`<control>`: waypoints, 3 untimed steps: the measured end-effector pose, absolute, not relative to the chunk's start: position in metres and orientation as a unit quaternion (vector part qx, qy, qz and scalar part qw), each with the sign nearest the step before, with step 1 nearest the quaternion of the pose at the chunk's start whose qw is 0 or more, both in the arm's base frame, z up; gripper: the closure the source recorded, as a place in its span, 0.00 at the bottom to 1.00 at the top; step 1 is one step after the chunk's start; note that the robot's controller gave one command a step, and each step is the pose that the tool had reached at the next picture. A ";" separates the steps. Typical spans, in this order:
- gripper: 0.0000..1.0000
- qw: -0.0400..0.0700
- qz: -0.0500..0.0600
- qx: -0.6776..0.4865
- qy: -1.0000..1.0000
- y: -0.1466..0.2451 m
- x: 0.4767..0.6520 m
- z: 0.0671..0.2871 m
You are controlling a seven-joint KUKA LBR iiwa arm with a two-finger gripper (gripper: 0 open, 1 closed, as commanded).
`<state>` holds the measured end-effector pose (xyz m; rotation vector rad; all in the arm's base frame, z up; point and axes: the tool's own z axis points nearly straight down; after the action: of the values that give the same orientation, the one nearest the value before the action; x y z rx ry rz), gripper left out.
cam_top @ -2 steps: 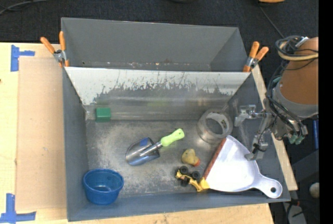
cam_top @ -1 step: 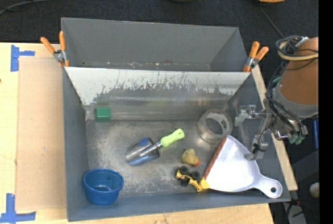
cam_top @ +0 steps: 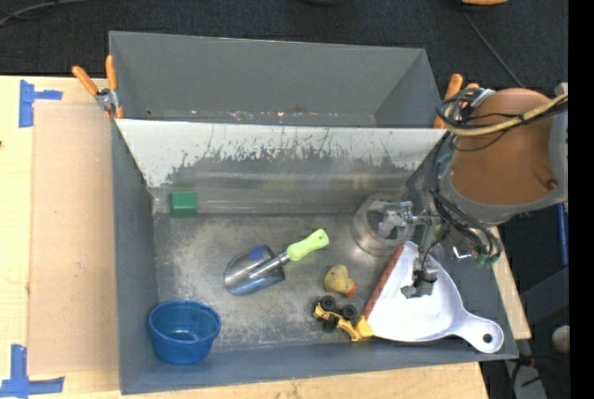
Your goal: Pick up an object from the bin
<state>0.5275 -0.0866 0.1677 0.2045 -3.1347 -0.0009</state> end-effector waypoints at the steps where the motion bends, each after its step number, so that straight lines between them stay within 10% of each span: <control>1: 0.00 -0.003 0.001 0.139 -0.990 -0.055 0.550 0.151; 2: 0.00 -0.003 0.000 0.170 -0.986 -0.017 0.612 0.090; 3: 0.00 -0.001 0.000 0.213 -0.977 -0.005 0.587 0.077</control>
Offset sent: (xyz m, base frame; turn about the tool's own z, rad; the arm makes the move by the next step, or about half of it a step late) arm 0.0849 0.0730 -0.0843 -0.2169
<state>0.5865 -0.0055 0.0767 0.6696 -3.0719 -0.0003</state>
